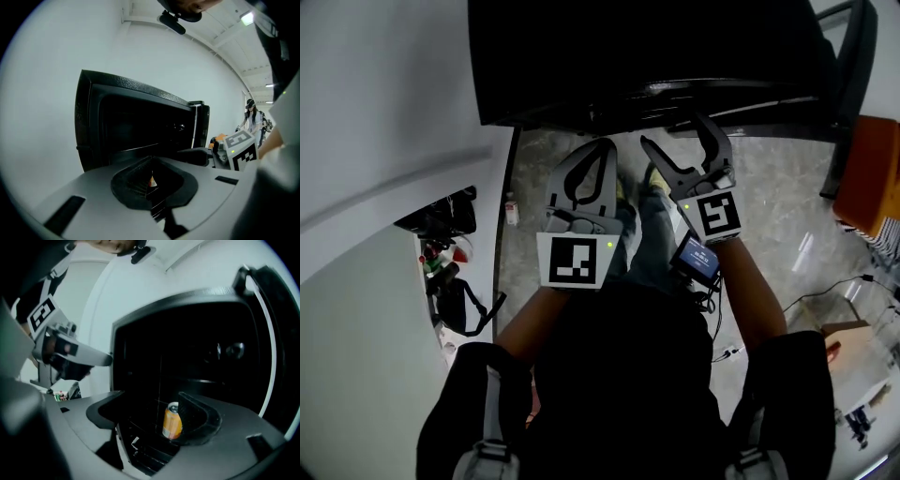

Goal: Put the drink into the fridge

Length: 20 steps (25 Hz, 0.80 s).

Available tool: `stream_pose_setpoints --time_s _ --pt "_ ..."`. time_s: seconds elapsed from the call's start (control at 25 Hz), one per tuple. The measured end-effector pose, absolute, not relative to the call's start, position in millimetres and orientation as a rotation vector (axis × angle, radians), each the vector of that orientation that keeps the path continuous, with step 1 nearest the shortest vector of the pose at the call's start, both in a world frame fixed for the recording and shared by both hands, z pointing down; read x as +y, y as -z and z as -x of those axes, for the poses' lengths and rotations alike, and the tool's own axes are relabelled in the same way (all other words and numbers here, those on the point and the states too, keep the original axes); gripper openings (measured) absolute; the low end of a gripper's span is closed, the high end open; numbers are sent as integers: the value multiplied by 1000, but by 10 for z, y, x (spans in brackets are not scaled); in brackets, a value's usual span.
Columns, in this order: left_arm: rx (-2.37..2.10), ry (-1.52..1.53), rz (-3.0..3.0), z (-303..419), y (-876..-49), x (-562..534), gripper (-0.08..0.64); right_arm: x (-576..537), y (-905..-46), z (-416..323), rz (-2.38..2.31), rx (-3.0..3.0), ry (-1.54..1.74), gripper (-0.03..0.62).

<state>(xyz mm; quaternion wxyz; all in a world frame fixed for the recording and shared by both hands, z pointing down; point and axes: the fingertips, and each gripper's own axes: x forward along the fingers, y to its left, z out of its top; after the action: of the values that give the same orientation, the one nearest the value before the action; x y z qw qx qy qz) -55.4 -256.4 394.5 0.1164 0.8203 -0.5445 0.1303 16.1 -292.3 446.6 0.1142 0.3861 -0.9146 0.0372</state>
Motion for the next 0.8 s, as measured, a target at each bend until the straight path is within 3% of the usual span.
stream_pose_setpoints --time_s 0.4,0.8 --pt "-1583 -289 -2464 584 -3444 -2368 11 -2538 -3351 -46 -1186 -2742 -105 344" --pt "-1597 -204 -2495 721 -2935 -2253 11 -2316 -2731 -18 -1335 -2618 -107 115"
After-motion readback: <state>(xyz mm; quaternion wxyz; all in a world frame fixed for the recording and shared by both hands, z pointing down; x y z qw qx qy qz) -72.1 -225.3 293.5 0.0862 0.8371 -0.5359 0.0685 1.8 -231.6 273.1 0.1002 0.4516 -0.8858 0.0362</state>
